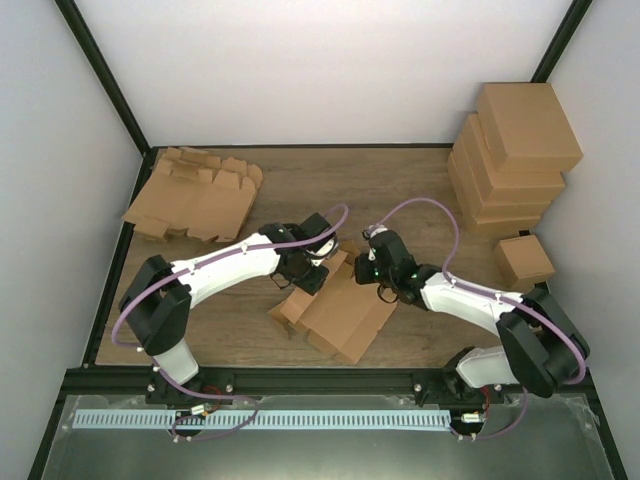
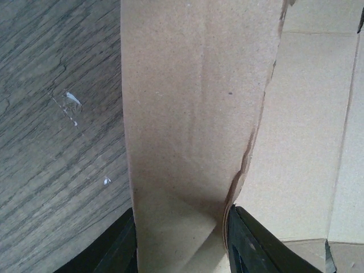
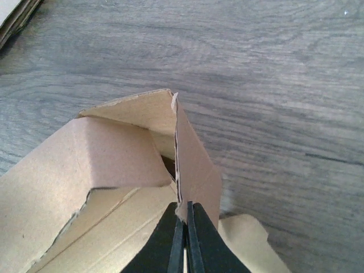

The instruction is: Fold the paper box

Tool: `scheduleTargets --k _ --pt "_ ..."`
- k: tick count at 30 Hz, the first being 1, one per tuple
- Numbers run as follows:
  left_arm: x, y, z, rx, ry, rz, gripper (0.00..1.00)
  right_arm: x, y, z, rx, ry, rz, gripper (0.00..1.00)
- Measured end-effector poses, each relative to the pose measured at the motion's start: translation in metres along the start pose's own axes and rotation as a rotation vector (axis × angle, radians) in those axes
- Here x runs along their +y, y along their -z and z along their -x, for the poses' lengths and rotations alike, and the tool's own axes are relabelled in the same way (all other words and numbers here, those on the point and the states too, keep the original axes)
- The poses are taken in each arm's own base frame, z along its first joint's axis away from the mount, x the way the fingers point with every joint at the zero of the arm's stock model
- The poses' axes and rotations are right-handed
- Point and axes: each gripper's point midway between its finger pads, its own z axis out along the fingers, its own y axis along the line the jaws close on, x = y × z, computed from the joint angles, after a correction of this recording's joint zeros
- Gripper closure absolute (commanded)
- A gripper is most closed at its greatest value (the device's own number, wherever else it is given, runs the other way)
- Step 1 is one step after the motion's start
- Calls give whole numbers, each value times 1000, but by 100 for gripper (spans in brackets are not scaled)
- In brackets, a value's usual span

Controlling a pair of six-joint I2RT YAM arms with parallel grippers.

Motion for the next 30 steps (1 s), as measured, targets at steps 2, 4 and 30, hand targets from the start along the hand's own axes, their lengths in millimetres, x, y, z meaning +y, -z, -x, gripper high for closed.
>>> scheduleTargets --k 2,4,30 --pt "0 1 0 4 2 -2 60 1 2 -3 -4 -12 -1 99" --pt "-1 2 0 6 5 -3 59 2 4 -5 -7 -24 -1 99" --pt "-4 5 4 -6 -28 -20 59 31 36 -24 -104 13 179 58"
